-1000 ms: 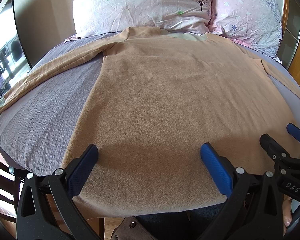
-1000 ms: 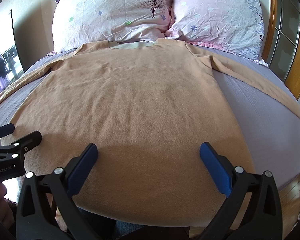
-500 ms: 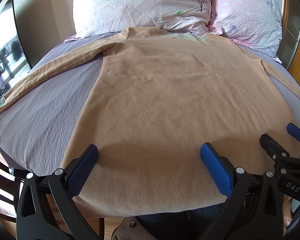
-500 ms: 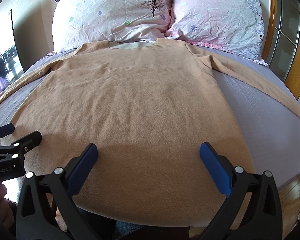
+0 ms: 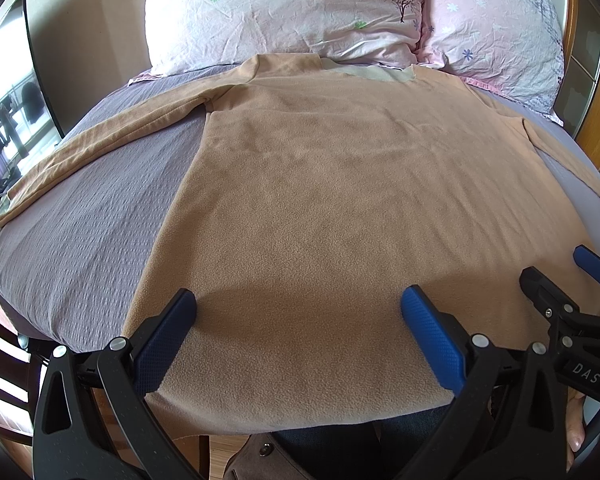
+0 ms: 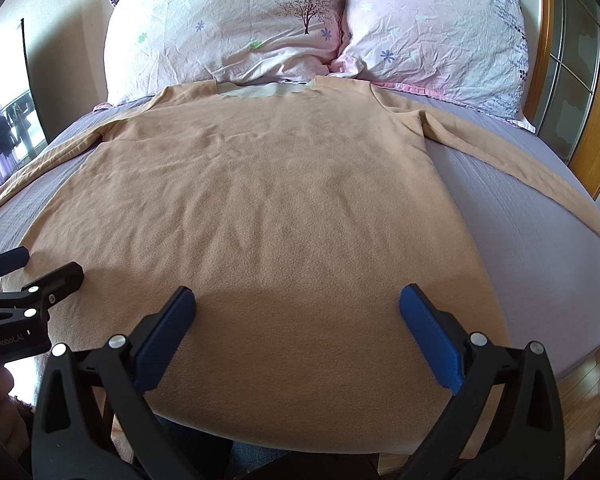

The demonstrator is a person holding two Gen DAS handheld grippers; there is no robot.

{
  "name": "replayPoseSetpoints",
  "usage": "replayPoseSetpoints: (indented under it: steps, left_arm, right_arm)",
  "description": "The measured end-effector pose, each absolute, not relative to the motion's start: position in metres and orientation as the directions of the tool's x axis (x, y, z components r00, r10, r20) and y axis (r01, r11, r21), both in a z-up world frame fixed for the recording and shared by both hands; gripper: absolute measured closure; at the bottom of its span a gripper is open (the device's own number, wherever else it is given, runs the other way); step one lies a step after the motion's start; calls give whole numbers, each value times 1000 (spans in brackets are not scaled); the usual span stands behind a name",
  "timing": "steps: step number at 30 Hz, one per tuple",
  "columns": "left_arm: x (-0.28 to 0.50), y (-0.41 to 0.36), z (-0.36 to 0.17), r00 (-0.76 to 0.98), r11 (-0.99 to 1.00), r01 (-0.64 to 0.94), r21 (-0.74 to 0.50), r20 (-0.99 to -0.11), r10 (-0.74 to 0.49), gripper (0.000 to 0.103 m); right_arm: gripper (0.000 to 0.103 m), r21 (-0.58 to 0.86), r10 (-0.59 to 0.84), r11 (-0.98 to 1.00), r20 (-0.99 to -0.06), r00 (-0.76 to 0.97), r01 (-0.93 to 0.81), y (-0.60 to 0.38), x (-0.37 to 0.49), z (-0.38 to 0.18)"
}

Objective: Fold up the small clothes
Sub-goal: 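Grasp a sleeve cuff with the right gripper and fold it across the shirt body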

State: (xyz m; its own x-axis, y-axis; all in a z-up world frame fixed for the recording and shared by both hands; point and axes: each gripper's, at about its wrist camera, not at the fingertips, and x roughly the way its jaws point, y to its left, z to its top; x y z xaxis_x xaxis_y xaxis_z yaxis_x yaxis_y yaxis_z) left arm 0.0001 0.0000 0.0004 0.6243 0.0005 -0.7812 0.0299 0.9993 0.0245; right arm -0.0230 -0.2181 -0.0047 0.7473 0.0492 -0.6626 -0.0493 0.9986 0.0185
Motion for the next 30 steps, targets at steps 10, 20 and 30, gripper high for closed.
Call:
replayPoseSetpoints:
  steps: [10,20,30]
  left_arm:
    - [4,0,3,628,999,45,29,-778,-6,1]
    - [28,42,37,727,953,187,-238,-619,-297,1]
    - [50,146,52,834,951,8,-308,-523,-176,1]
  right_arm:
    - [2,477,207,876,-497,843,66,-360,-19,26]
    - [51,734,-60,330,-612,789,594,-609,-16,-1]
    - [99,741,-108,226,-627,772,633,-646,25,-19]
